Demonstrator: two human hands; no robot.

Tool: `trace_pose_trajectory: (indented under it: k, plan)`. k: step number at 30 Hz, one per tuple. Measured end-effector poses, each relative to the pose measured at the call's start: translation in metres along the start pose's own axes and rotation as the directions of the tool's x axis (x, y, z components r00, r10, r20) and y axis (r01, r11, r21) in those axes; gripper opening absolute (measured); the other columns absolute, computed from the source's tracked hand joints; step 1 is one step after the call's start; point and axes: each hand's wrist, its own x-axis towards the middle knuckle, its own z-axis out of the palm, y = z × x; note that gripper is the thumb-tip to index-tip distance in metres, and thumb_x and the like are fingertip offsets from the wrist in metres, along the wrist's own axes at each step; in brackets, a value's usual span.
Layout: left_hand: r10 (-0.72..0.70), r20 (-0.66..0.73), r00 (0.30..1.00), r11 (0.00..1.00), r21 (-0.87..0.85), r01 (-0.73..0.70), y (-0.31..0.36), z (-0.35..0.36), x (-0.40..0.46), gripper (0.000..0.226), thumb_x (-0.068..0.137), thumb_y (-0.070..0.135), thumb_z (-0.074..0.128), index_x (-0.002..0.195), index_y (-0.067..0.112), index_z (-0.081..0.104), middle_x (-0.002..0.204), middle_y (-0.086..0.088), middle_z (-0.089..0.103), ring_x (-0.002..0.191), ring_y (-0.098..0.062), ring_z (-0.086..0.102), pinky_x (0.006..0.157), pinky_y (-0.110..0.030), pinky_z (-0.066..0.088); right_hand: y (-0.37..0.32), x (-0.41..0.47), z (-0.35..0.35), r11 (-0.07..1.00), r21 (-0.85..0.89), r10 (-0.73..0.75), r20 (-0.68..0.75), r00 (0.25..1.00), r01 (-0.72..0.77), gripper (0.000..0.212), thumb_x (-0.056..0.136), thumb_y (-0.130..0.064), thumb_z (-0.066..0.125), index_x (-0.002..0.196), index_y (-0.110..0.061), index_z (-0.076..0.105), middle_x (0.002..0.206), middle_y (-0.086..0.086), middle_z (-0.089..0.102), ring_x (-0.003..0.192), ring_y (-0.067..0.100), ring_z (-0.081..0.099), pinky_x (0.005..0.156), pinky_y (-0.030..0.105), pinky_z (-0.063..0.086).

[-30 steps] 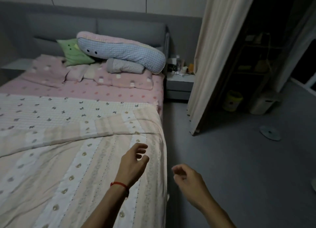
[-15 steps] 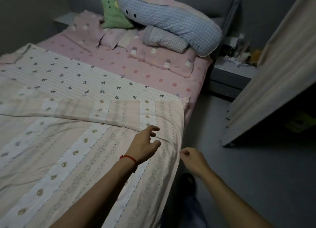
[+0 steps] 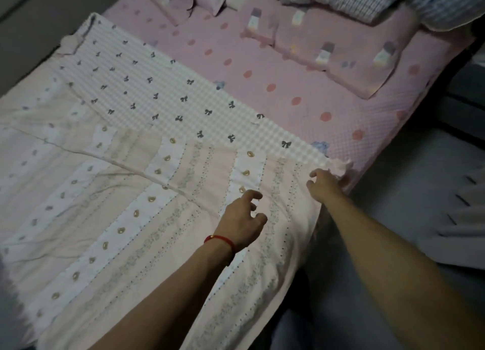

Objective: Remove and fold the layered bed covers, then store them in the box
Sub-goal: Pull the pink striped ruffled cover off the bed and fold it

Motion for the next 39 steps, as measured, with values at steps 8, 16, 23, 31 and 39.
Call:
trace_pose_trajectory:
  k: [8, 16, 23, 31, 39]
  plan:
    - [-0.198, -0.005, 0.98, 0.979, -0.042, 0.197, -0.029, 0.004, 0.035, 0.041, 0.097, 0.02, 0.052, 0.137, 0.028, 0.048, 0.126, -0.003, 0.058, 0.09, -0.013, 0.065, 0.08, -0.031, 0.057, 0.034, 0.095, 0.007, 0.968, -0.244, 0.06, 0.019, 0.998, -0.053, 0.039, 0.099, -0.026, 0.061, 0.131, -0.006, 0.052, 0.133, 0.022, 0.056, 0.121, 0.043, 0.055, 0.101, 0.051, 0.048]
    - [-0.359, -0.005, 0.933, 0.923, -0.15, 0.354, -0.071, 0.005, 0.021, 0.033, 0.096, 0.017, 0.052, 0.127, 0.028, 0.055, 0.106, 0.003, 0.068, 0.086, -0.015, 0.068, 0.062, -0.014, 0.049, 0.037, 0.083, 0.017, 0.989, -0.151, -0.006, -0.097, 0.995, -0.009, 0.028, 0.095, -0.021, 0.061, 0.112, 0.0, 0.07, 0.113, 0.025, 0.066, 0.103, 0.041, 0.062, 0.082, 0.038, 0.045]
    - [-0.465, 0.089, 0.881, 0.797, -0.391, 0.461, -0.102, 0.014, -0.014, 0.021, 0.095, 0.025, 0.057, 0.113, 0.02, 0.066, 0.101, -0.003, 0.069, 0.076, -0.017, 0.06, 0.076, -0.037, 0.059, -0.017, -0.074, 0.032, 0.937, 0.153, -0.343, 0.234, 0.91, 0.314, 0.018, 0.084, -0.013, 0.074, 0.081, -0.025, 0.062, 0.086, -0.004, 0.066, 0.078, 0.018, 0.063, 0.067, 0.031, 0.047]
    - [-0.624, 0.03, 0.781, 0.503, -0.749, 0.431, -0.172, 0.008, -0.069, 0.033, 0.095, 0.035, 0.066, 0.109, 0.005, 0.067, 0.099, -0.014, 0.073, 0.085, -0.033, 0.073, 0.07, -0.044, 0.063, -0.041, -0.266, 0.114, 0.813, 0.274, -0.569, 0.564, 0.599, 0.514, 0.01, 0.072, -0.026, 0.067, 0.071, -0.028, 0.057, 0.081, -0.01, 0.063, 0.078, 0.004, 0.059, 0.069, 0.025, 0.048]
    - [-0.529, -0.132, 0.838, 0.765, -0.502, 0.404, -0.329, 0.011, -0.221, 0.014, 0.089, 0.012, 0.058, 0.087, 0.008, 0.072, 0.063, -0.01, 0.073, 0.057, -0.025, 0.071, 0.052, -0.033, 0.058, -0.022, -0.401, 0.222, 0.796, 0.046, -0.472, 0.671, 0.572, 0.603, 0.013, 0.075, -0.034, 0.062, 0.07, -0.045, 0.057, 0.085, -0.019, 0.058, 0.089, 0.003, 0.06, 0.08, 0.025, 0.051]
